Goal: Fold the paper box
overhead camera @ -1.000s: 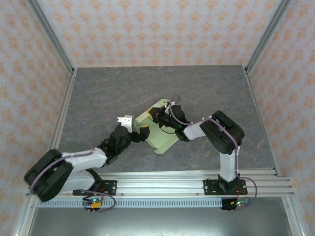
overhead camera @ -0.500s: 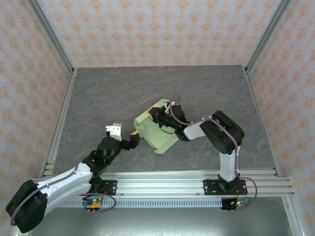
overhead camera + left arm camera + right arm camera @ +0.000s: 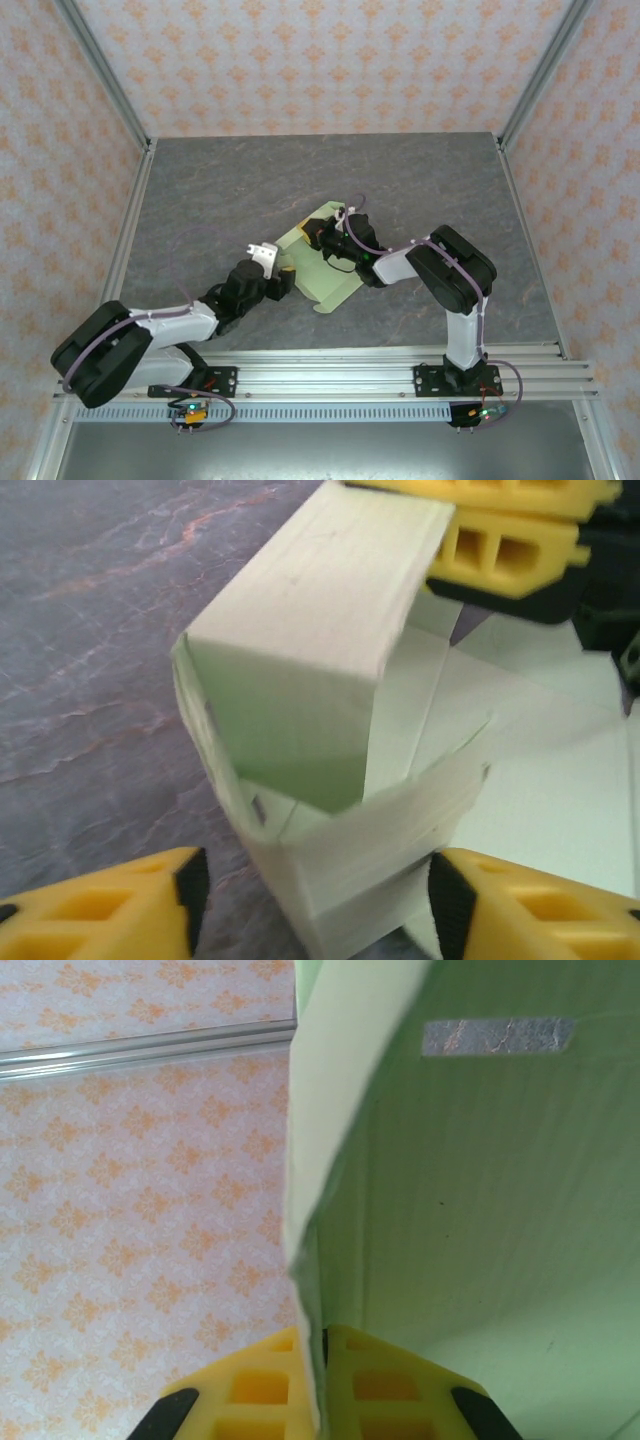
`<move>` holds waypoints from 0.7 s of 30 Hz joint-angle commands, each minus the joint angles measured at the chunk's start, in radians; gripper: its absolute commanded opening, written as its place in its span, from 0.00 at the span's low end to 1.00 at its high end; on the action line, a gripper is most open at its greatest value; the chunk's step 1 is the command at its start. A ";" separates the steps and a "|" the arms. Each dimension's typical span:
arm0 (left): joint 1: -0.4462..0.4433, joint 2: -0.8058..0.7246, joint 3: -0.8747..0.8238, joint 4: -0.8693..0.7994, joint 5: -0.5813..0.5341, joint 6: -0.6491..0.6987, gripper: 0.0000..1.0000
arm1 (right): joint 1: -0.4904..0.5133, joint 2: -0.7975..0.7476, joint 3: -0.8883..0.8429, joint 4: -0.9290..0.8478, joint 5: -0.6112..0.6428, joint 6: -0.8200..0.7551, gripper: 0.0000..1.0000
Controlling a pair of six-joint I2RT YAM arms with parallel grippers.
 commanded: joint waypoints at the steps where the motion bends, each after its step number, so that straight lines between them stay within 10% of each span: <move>1: -0.010 0.039 0.065 0.086 0.019 0.021 0.55 | 0.000 -0.009 -0.025 0.018 0.020 0.007 0.07; 11: -0.010 0.131 0.083 0.136 -0.001 -0.026 0.44 | 0.011 0.003 -0.032 0.030 0.030 0.024 0.07; 21: -0.070 0.214 0.094 0.201 -0.111 -0.101 0.54 | 0.028 -0.038 -0.117 0.078 0.157 0.066 0.07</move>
